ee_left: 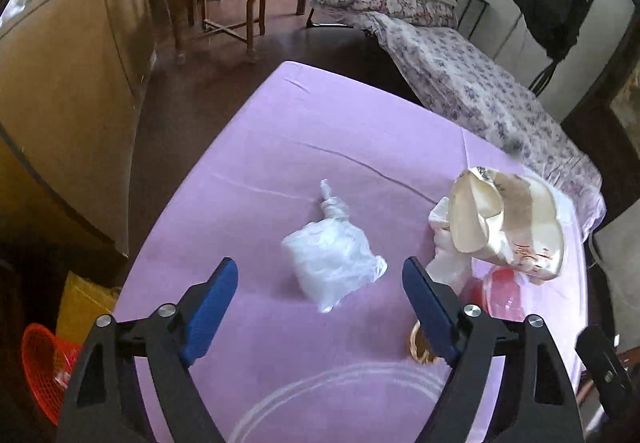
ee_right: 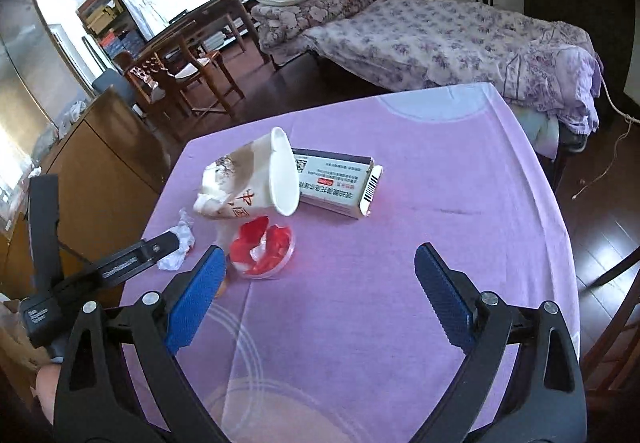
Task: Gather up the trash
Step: 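Grasp the white plastic bag with the left gripper, then grasp the clear cup of red paper with the right gripper while the left holds the bag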
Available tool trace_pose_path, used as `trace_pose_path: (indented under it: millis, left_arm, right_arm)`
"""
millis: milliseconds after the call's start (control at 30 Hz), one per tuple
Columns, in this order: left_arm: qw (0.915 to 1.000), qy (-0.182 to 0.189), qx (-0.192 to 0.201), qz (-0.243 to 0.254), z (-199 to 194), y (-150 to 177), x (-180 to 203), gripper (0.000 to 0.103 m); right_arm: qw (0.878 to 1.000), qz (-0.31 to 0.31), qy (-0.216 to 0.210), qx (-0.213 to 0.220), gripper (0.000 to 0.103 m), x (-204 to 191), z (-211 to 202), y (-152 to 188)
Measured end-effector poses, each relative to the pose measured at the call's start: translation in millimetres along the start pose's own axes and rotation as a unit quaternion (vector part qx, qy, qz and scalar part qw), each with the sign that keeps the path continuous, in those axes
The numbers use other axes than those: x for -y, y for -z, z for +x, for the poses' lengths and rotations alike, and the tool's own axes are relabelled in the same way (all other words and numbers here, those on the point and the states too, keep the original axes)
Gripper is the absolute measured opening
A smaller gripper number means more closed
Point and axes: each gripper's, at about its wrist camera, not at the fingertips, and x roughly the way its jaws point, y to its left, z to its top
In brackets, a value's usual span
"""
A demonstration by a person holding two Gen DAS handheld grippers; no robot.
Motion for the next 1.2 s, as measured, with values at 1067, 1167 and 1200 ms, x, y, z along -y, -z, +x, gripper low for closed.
trace_pose_path:
  millis: [1067, 1167, 1200]
  left_arm:
    - [0.9978, 0.064, -0.016, 0.006, -18, 6, -21, 0.028]
    - [0.9978, 0.065, -0.015, 0.006, -19, 7, -20, 0.028]
    - [0.9977, 0.065, -0.016, 0.006, -19, 6, -21, 0.028]
  right_arm:
    - [0.993, -0.107, 0.041, -0.019, 0.091, -48, 48, 21]
    - [0.991, -0.120, 0.053, -0.012, 0.091, -51, 53, 20]
    - [0.991, -0.120, 0.054, -0.013, 0.090, -52, 54, 19]
